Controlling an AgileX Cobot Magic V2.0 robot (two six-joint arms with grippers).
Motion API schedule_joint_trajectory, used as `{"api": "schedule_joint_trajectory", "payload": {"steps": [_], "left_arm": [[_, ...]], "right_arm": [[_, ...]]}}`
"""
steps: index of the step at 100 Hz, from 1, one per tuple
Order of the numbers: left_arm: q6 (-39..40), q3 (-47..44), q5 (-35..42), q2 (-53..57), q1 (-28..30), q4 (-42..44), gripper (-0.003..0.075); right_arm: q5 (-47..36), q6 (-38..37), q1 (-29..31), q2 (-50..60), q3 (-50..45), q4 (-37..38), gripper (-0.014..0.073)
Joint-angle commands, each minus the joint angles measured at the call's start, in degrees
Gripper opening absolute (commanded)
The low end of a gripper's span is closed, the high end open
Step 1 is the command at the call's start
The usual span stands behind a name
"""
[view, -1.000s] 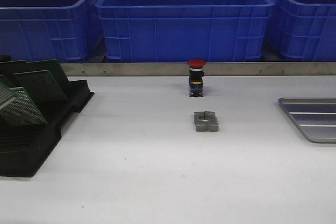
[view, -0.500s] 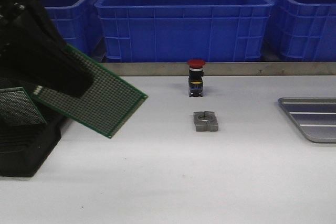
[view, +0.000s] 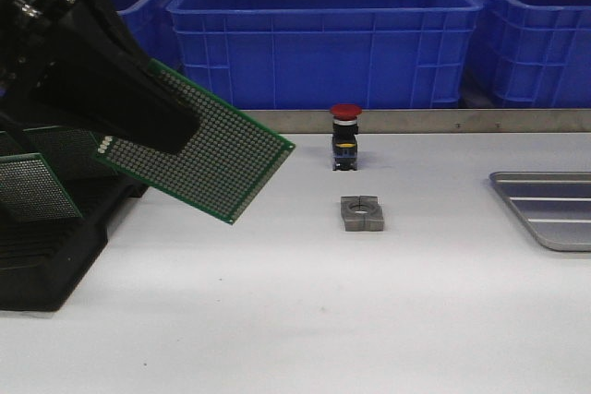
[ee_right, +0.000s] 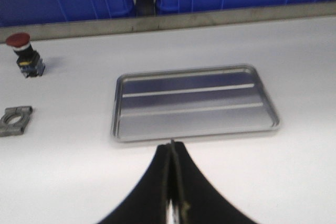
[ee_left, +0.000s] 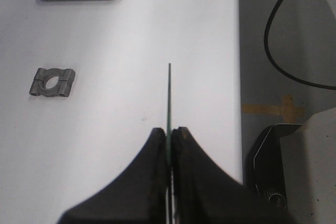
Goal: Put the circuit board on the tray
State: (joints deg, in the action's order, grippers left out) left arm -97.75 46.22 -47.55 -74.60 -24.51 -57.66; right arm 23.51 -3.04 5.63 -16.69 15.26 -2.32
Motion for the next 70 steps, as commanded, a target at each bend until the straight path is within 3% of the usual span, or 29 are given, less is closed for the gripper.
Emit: {"api": "schedule_joint_trajectory", "payload": {"steps": [1,16,32,42,57,70], "left_arm": [[-0.16,1.49,-0.09,1.1,-0.43,-3.69,-0.002],[-0.16,1.49,-0.09,1.1,-0.43,-3.69,-0.002],[-0.16,1.49,0.01,1.1,-0.43,-3.69,-0.002],[-0.16,1.49,0.01,1.1,-0.43,-3.69,-0.002],[-0.16,1.49,0.01,1.1,-0.43,-3.69,-0.002],[-0.16,1.49,0.01,1.1,-0.43,-3.69,-0.002]], "right_arm": [[4.42,0.85,0.0,-7.03,6.99,-3.84,-0.0059],[8.65,13.16,-2.23,-17.64,12.86,-10.53,-0.0059],[5.26,24.21,-11.22,-22.28,15.95,-20.59,-0.0043],[4.23,33.57,-17.96,-25.11,17.18,-24.96,0.0078],[2.21,46.79,-26.37,-28.97,18.41,-33.15,0.037],[0.7,56.8,-32.88,-33.91,20.24,-40.62,0.041]]}}
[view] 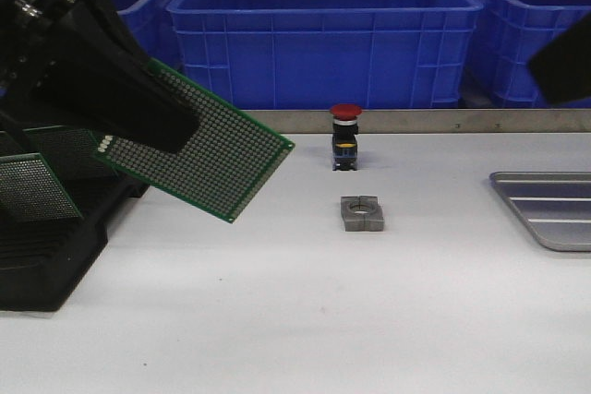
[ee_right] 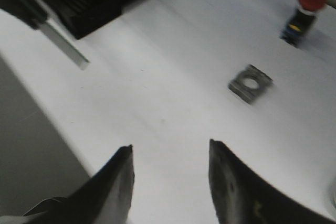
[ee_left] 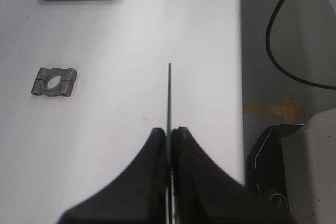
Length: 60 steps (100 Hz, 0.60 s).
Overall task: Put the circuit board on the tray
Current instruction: 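Bring the right gripper to the board and grasp its edge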
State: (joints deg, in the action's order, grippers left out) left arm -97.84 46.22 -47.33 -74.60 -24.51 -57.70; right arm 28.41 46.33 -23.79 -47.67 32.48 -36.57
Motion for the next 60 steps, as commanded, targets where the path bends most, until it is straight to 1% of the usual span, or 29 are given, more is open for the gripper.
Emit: {"api": "schedule_joint_trajectory", "payload": {"steps": [1,16,31,42,60], "left_arm": [[-0.08,1.49,-0.21,1.1,-0.43,-3.65,-0.002],[-0.08,1.49,-0.21,1.1,-0.43,-3.65,-0.002],[-0.08,1.49,-0.21,1.1,-0.43,-3.65,-0.002],[-0.08,1.49,-0.21,1.1,-0.43,-3.65,-0.002],[-0.08,1.49,-0.21,1.1,-0.43,-3.65,-0.002]], "right_arm": [[-4.2,8.43,-3.76,-3.26,3.15,-6.72,0.041],[-4.2,17.66,-9.12,-10.65,6.36,-13.75,0.041],[-4.08,25.15,-13.54,-18.55,10.57,-16.42,0.041],[-3.97,26.27,-15.23,-23.89,14.08,-17.27,0.041],[-2.06,26.27,-15.53,-30.53,19.26,-17.44,0.041]]}}
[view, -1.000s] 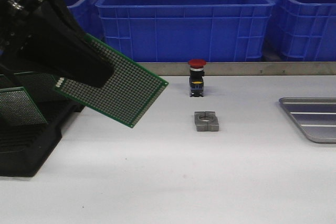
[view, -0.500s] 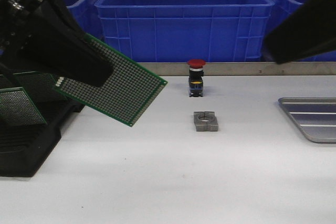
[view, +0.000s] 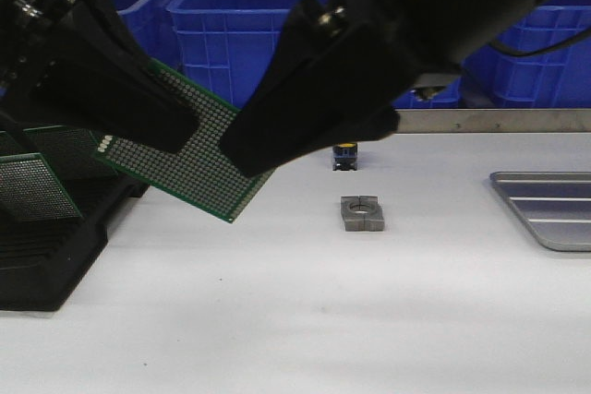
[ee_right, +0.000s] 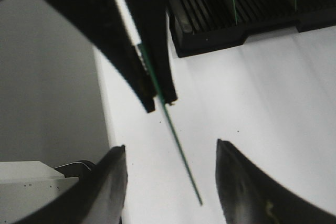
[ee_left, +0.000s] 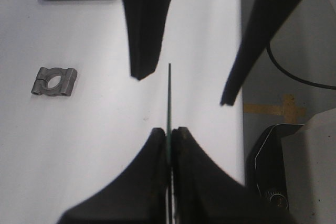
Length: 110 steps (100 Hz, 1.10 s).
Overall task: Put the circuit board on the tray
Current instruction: 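Bring the right gripper to the board and grasp its edge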
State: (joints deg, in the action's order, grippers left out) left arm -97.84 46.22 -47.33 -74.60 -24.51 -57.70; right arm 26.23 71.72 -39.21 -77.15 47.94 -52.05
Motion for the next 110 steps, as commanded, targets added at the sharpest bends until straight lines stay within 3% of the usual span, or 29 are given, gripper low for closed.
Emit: {"api": "schedule_joint_trajectory", "payload": {"steps": [1,12,38,46,53,75,89,110], "left_arm": [[-0.08,1.49,-0.21,1.1,-0.43,-3.65,-0.002],[-0.08,1.49,-0.21,1.1,-0.43,-3.65,-0.002],[-0.08,1.49,-0.21,1.1,-0.43,-4.13,-0.0017],[-0.08,1.49,-0.21,1.1,-0.43,-4.13,0.0012],[-0.08,1.49,-0.21,1.1,-0.43,-4.13,0.009],[-0.08,1.62,3.55,1.95,1.38,-2.61,0.045],[-0.08,2.45,7.56,4.48,5.56,-0.02,0.0472],[-0.08,2.69,7.56,5.79,11.62,-0.15,0.0472]], "right_arm": [[0.47,0.89,-0.11,-1.41,4.13,-1.96,0.041],[2.63,0.89,-0.11,-3.28,6.15,-2.03,0.0361],[4.76,0.84,-0.04,-3.46,6.48,-2.1,-0.0076],[5.36,0.84,-0.04,-3.46,6.48,-2.5,-0.0063],[5.41,0.84,-0.04,-3.46,6.48,-2.7,-0.0063],[7.17,-0.88,3.7,-3.41,6.48,-2.82,-0.0063],[9.77,-5.99,10.83,-3.41,6.48,-2.82,-0.0063],[10.45,-14.95,27.78,-3.76,6.48,-2.82,-0.0063]]}}
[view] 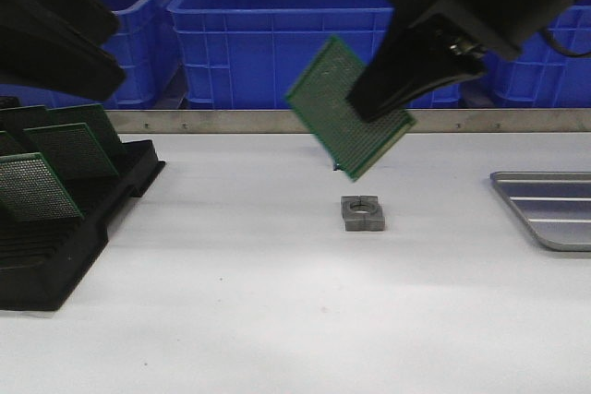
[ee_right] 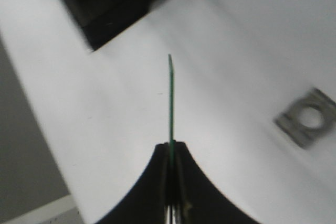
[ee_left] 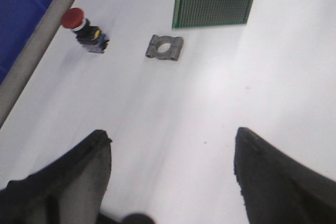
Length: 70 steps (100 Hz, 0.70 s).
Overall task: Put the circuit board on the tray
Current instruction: 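Bring the right gripper to the board and grasp its edge, then lower the board into the silver tray and open the right gripper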
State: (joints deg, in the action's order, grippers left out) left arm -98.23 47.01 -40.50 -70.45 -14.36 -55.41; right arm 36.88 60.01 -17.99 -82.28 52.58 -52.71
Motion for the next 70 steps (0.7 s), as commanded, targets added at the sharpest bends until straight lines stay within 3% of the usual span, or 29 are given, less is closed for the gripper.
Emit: {"api": "schedule_joint_trajectory", "payload": {"steps": [1,22,47,59,70], "left_arm": [[0.31,1.9,0.73,1.64,1.4,-2.44,0.0472],[0.31,1.9,0.72,1.64,1.65,-2.42,0.0472],[0.31,1.9,0.72,1.64,1.65,-2.42,0.0472],[0.31,1.9,0.72,1.64,1.65,-2.42,0.0472],[0.31,1.9,0.72,1.64,1.65,-2.42,0.0472]], "right_arm": [[-0.2,-3.38,7.15,1.3,1.84,-2.15,-0.0063],[-1.59,-4.57,22.19,-3.94,1.84,-2.84,-0.0063],[-9.73,-4.51,27.85,-11.73,2.13,-3.81,-0.0034],[-11.13,-4.04,28.04,-13.14,2.32,-3.81,0.0097],[-11.07,-4.04,28.04,-13.28,2.8,-3.81,0.036]]}}
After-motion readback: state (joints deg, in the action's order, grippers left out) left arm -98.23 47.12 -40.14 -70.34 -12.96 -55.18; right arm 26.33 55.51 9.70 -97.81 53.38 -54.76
